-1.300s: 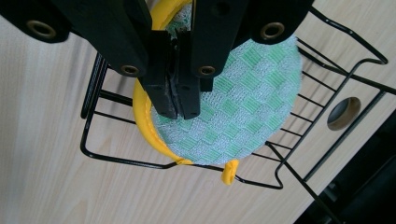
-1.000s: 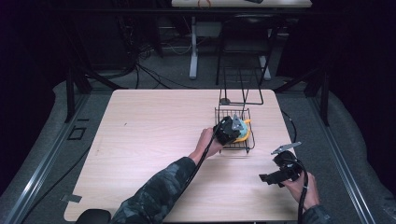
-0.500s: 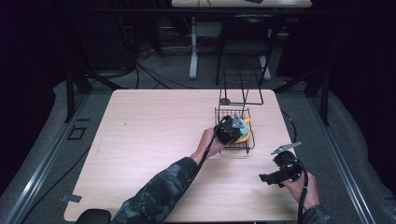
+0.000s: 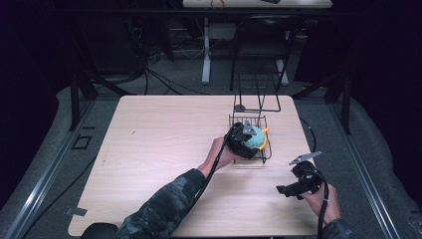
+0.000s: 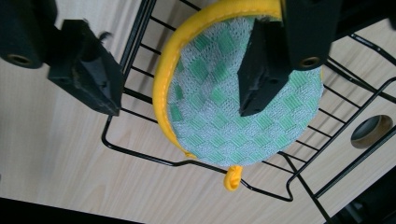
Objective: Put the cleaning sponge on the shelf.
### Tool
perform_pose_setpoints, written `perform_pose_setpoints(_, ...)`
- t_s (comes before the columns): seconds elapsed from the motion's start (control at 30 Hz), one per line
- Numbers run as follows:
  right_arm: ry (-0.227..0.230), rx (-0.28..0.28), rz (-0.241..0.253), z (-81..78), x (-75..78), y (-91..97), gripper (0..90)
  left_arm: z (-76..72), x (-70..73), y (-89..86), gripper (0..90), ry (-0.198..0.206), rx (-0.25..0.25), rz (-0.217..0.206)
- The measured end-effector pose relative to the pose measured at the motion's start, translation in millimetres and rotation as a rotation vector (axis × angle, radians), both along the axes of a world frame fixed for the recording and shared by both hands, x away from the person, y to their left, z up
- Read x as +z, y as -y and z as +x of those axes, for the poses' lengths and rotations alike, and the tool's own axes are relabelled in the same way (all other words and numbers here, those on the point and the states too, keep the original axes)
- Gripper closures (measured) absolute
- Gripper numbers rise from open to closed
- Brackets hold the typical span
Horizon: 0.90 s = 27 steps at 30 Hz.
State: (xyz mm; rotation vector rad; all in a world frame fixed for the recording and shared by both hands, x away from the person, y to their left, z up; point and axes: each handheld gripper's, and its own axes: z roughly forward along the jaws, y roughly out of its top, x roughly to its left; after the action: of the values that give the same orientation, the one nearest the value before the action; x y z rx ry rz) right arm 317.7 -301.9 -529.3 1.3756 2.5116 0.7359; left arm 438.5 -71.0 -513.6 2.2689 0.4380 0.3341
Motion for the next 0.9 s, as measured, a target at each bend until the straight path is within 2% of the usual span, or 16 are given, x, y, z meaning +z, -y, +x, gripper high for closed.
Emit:
perform_pose_setpoints(0.2, 0.0, -0.006, 0.002, -0.1, -0.1, -0.5, 5.2, -7.5, 9.4, -11.0, 19.8, 0.009, -0.014, 0.006)
perform_pose_setpoints(0.4, -0.002, 0.005, -0.004, 0.2, -0.4, 0.5, 5.2, -18.8, 18.3, -28.1, 16.1, 0.028, -0.026, 0.028)
perform_pose_setpoints(0.43, 0.001, 0.004, -0.012, 0.4, -0.7, 0.6, 5.2, -20.9, 21.0, -34.2, 15.5, 0.029, -0.029, 0.044)
perform_pose_setpoints(0.6, -0.002, -0.002, -0.009, 0.2, -0.6, -0.1, 5.2, -27.7, 28.3, -48.8, 13.1, 0.032, -0.036, 0.056)
perform_pose_setpoints(0.77, -0.007, -0.002, -0.007, 0.6, -1.9, -0.4, 5.2, -38.8, 39.4, -69.2, 8.0, 0.05, -0.023, 0.081)
perform_pose_setpoints(0.87, -0.003, -0.004, -0.003, 0.5, -2.4, -0.5, 5.2, -43.4, 42.9, -81.5, 5.1, 0.046, -0.001, 0.1)
perform_pose_setpoints(0.9, -0.012, -0.003, -0.006, 0.6, -2.2, -0.4, 5.2, -47.2, 45.6, -88.6, 3.8, 0.043, 0.007, 0.12)
